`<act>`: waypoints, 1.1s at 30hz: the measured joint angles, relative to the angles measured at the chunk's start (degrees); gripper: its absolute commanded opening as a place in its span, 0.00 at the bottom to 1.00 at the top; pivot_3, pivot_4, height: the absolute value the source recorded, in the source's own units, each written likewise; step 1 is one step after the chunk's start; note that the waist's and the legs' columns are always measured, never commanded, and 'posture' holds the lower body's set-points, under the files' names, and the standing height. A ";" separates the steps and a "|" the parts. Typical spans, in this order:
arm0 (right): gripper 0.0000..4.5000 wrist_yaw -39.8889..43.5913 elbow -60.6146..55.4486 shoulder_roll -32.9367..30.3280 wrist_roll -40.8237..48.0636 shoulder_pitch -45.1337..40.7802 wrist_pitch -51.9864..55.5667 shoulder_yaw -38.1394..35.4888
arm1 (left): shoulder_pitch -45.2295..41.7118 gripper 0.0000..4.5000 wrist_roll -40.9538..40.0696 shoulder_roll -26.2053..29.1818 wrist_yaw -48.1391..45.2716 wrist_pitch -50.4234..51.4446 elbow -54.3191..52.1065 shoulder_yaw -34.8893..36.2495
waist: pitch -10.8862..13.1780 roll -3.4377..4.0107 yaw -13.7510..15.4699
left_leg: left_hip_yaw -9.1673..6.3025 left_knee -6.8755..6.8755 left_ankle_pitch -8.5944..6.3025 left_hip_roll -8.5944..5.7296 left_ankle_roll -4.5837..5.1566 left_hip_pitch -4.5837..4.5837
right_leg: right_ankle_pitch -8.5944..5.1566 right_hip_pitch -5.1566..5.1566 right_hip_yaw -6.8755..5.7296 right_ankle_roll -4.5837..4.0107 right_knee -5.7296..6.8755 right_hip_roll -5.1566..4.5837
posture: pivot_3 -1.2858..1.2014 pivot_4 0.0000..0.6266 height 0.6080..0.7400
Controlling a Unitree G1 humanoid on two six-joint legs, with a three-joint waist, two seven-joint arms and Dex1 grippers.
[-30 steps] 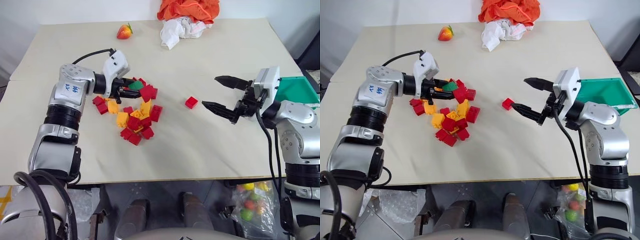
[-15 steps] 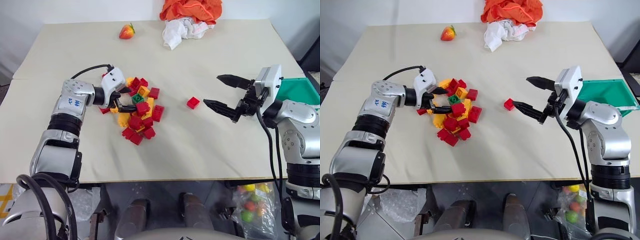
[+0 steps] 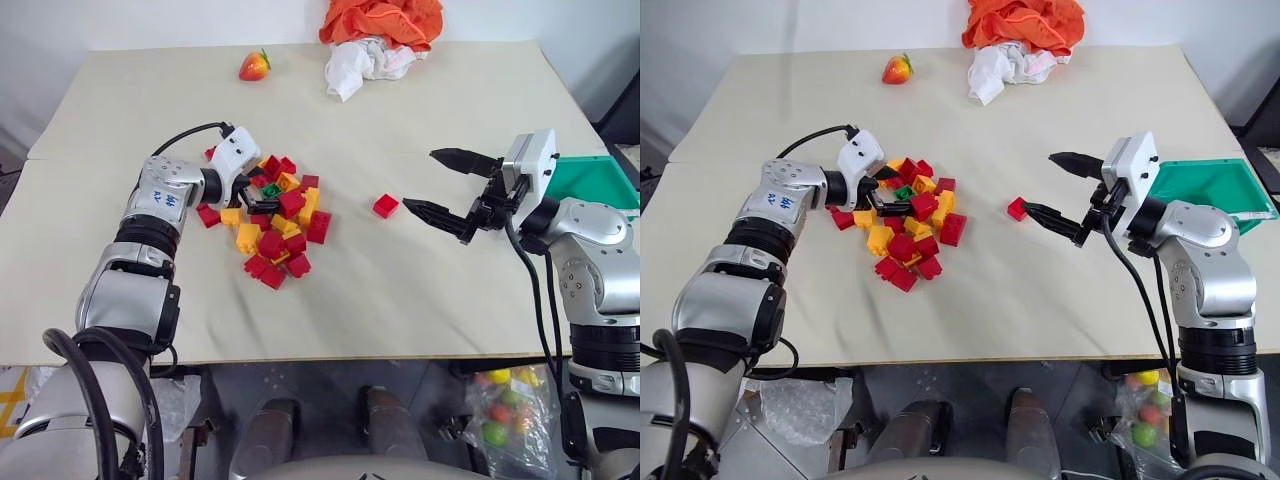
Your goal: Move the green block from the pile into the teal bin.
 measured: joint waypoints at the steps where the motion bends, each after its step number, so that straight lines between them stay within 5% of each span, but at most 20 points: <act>1: 1.00 -0.14 -0.01 0.00 0.00 0.03 0.00 0.00 | -0.01 0.99 -0.12 0.24 -0.82 0.46 -0.02 0.39 | 0.00 0.00 -0.06 | 0.01 -0.01 0.00 0.00 0.00 0.00 | 0.00 -0.01 0.00 0.00 0.03 0.01 | 0.52 0.24 1.00; 11: 1.00 -0.74 -0.08 0.00 -0.09 0.82 -0.10 -0.01 | 3.05 0.99 -1.74 5.34 -10.70 7.21 -5.68 2.57 | 0.00 0.00 -0.35 | 0.09 -0.09 -0.01 0.04 0.01 -0.01 | 0.00 -0.11 0.11 0.00 0.17 0.02 | 0.52 0.24 1.00; 26: 1.00 -0.73 0.00 0.12 -0.55 0.40 -0.96 0.51 | 6.22 0.99 -2.46 5.23 -6.82 11.88 -11.01 4.52 | 0.01 -0.01 -0.17 | 0.11 -0.08 -0.02 0.17 0.04 -0.04 | 0.00 -0.12 0.12 0.00 0.13 0.03 | 0.52 0.24 1.00; 33: 1.00 -0.77 -0.08 0.09 -0.54 0.78 -0.90 0.50 | 6.20 0.99 -7.11 9.45 -13.86 19.10 -14.87 7.62 | 0.01 -0.01 -0.24 | 0.12 -0.09 -0.03 0.20 0.04 -0.05 | 0.00 -0.13 0.12 0.00 0.11 0.03 | 0.52 0.24 1.00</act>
